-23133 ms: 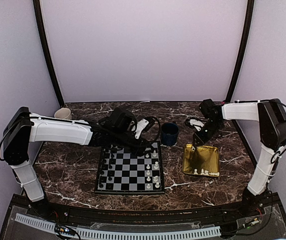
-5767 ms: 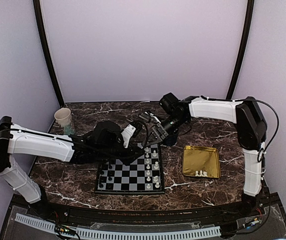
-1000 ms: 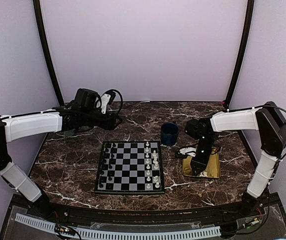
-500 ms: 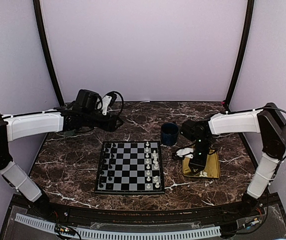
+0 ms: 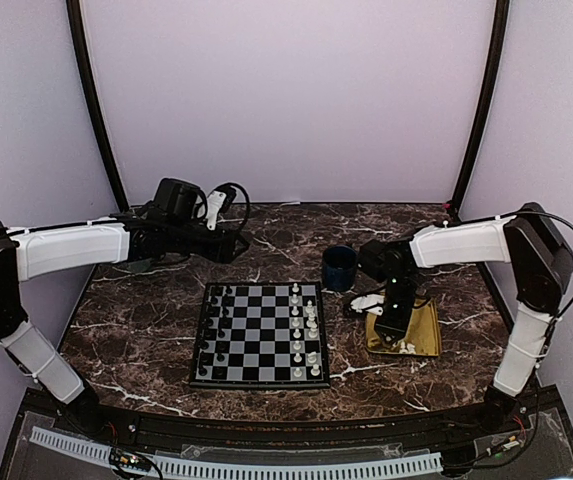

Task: Set up the chess pieces on the board
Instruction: Pick up the rook from the storage box, then place the rook on the chessboard.

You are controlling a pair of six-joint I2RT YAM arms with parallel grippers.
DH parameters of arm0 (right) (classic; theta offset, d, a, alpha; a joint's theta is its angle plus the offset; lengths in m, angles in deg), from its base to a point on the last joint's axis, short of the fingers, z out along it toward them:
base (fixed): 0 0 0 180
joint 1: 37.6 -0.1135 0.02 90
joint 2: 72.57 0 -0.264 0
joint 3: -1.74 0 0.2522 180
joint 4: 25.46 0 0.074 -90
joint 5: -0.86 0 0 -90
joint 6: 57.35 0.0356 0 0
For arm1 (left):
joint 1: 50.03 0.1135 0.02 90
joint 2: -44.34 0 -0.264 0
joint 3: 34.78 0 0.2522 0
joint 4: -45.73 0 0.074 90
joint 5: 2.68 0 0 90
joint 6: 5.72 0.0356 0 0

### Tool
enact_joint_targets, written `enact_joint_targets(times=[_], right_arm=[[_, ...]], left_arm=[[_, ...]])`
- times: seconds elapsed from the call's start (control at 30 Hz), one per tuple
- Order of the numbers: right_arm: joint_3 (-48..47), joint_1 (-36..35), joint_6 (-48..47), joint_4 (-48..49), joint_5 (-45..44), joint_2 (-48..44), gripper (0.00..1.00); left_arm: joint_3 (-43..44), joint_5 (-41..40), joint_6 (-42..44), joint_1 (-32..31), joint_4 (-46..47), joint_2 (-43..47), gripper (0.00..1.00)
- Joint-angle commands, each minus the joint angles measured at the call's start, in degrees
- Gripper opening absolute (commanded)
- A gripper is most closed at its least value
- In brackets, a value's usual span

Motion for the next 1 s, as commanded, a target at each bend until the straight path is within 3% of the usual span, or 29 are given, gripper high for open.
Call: enact_joint_targets(times=[0.0,0.37,0.57,0.83,0.97], right_arm=[[0.1,-0.3,1.1,0.2,-3.3,2.4,0.27],[0.1,-0.3,0.9,-0.6,-2.2,0.1,0.15],[-3.3,1.1,-0.3,0.5,4.0,-3.3,0.12],[-6.1,1.5,-2.8,10.1,15.5,-7.6,0.12],[-7.0,1.6,-2.8,19.6,23.2,-8.9,0.12]], left_arm=[[2.0,0.8,-0.5,0.4,-1.8,0.1,0.6],[2.8,0.3,-0.2,0.4,-2.9,-0.8,0.6],[3.2,0.2,0.1,0.4,-3.5,-1.1,0.6],[3.4,-0.4,0.2,0.4,-3.7,-1.5,0.6],[3.3,-0.5,0.3,0.4,-3.4,-1.7,0.6]])
